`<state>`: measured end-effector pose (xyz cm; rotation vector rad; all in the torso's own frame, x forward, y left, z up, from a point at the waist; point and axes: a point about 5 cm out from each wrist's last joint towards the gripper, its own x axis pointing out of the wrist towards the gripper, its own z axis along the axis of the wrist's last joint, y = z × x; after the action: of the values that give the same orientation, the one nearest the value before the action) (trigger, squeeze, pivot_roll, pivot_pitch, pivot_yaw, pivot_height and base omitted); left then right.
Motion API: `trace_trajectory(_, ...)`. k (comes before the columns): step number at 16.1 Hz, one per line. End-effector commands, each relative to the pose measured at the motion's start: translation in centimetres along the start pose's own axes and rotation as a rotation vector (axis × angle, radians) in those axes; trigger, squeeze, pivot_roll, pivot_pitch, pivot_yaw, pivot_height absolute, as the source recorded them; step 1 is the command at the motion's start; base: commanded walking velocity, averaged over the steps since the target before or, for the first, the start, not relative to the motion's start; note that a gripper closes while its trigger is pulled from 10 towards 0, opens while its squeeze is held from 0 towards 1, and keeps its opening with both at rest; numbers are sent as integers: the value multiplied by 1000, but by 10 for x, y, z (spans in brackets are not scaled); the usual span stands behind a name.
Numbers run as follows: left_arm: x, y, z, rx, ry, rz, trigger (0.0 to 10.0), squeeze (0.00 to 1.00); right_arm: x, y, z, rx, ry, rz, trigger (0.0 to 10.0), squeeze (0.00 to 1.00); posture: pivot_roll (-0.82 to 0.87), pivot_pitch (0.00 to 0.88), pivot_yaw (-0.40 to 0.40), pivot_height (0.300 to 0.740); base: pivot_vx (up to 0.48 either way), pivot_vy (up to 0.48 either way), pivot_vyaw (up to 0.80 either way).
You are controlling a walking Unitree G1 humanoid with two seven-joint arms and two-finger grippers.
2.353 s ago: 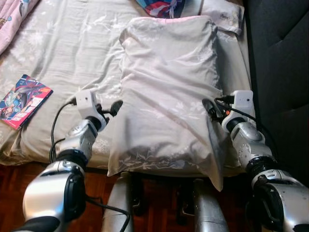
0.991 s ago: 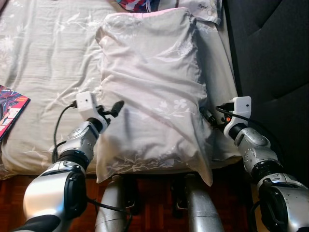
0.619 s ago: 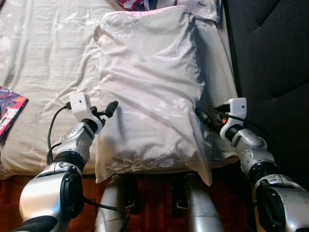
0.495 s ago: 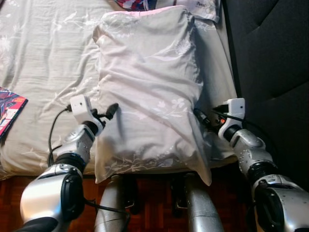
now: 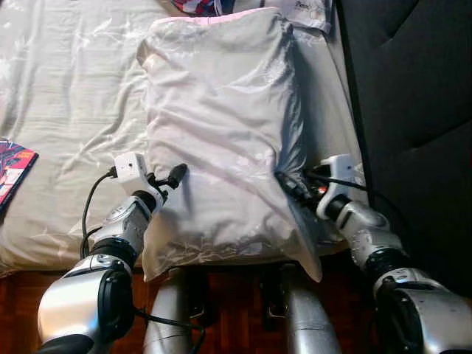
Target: Clean up the room
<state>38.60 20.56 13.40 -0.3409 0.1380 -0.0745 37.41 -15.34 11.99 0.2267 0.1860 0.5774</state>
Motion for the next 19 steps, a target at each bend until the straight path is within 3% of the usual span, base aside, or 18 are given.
trace_trajectory(1,-11,17,-29,46,106,82,10000,0,-4,7,-27,30,92,49,10000,0,-10,605,-77,658,0,0,0)
trace_trajectory(5,-17,32,-24,82,84,145,10000,0,-7,6,-31,21,108,58,10000,0,-16,612,-84,658,0,0,0)
trace_trajectory(7,-19,34,-30,85,107,152,10000,0,-8,4,-32,22,112,54,10000,0,-30,616,-94,658,0,0,0)
trace_trajectory(9,-23,31,-47,31,160,128,10000,0,-11,3,-33,18,119,61,10000,0,-46,618,-108,658,0,0,0)
trace_trajectory(10,-24,31,-51,-2,159,131,0,0,-11,2,-33,17,121,63,10000,0,-48,618,-110,658,0,0,0)
trace_trajectory(11,-24,30,-52,-17,157,125,0,0,-11,3,-33,18,123,68,10000,0,-48,618,-110,658,0,0,0)
trace_trajectory(13,-24,28,-55,-37,153,113,0,0,-11,4,-35,12,124,80,0,0,-52,617,-114,658,0,0,0)
trace_trajectory(19,-21,22,-51,-50,139,61,0,0,-13,7,-40,10,139,101,0,0,-45,611,-110,658,0,0,0)
